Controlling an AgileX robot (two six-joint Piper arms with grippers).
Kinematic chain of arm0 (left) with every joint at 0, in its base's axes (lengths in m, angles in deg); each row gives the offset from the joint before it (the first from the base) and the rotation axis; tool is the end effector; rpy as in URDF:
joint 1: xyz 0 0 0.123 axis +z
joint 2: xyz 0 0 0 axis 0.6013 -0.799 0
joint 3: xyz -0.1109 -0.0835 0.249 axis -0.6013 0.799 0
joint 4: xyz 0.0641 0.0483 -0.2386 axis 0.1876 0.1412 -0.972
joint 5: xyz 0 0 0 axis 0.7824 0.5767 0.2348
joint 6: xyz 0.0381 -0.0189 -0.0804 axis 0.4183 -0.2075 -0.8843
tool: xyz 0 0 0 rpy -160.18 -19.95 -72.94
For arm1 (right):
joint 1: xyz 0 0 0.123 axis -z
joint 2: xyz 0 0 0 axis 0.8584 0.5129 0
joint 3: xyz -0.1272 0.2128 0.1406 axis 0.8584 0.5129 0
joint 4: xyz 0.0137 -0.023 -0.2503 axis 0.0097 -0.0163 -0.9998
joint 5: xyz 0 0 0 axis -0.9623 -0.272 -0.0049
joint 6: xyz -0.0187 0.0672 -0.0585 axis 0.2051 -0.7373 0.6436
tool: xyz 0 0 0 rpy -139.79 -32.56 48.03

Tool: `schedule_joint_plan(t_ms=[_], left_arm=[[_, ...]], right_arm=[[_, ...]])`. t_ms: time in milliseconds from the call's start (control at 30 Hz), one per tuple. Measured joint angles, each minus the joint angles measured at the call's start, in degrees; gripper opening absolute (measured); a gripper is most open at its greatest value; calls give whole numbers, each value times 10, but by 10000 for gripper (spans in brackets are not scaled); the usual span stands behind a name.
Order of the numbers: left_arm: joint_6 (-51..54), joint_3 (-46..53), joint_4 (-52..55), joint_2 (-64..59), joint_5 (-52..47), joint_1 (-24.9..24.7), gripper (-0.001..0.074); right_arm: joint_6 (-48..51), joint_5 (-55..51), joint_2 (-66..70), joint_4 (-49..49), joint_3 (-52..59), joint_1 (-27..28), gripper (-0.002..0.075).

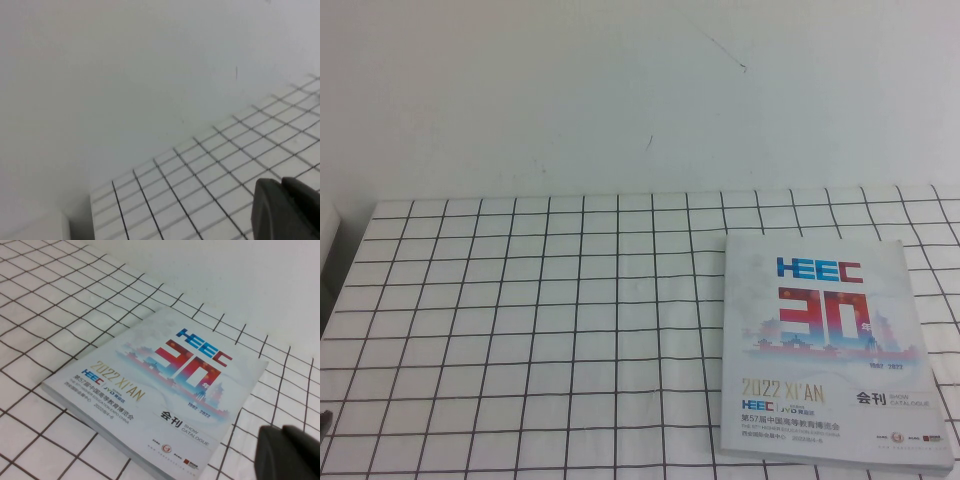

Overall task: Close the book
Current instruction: 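Close the open booklet and leave it lying on the table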

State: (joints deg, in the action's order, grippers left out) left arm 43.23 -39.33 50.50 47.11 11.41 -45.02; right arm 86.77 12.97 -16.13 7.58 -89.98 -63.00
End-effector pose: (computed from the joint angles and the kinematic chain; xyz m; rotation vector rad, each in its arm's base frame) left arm 0.0538 -0.0209 0.2555 0.4635 1.5074 0.0203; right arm 0.0381 0.0242 0.2560 -0.5926 1.7904 -0.0001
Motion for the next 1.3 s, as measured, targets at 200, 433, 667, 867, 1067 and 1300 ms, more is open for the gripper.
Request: schedule_joint_plan(t_ms=[200,433,667,867,1067,1300], left_arm=[[-378,58,273,28,-5,10,-4],[-540,117,354,64,-61,9,-4],[-610,117,357,66,-61,9,-4],[-645,117,358,66,-61,9,-4],[-646,117,358,66,-61,9,-4],[-647,117,359,66,-61,9,-4]], right_arm=[[0,0,0,1,0,0,-3],[0,0,0,2,0,0,-3],[0,0,0,3,0,0,-3],[0,0,0,4,0,0,-3],[0,0,0,4,0,0,-3],[0,0,0,5,0,0,-3]])
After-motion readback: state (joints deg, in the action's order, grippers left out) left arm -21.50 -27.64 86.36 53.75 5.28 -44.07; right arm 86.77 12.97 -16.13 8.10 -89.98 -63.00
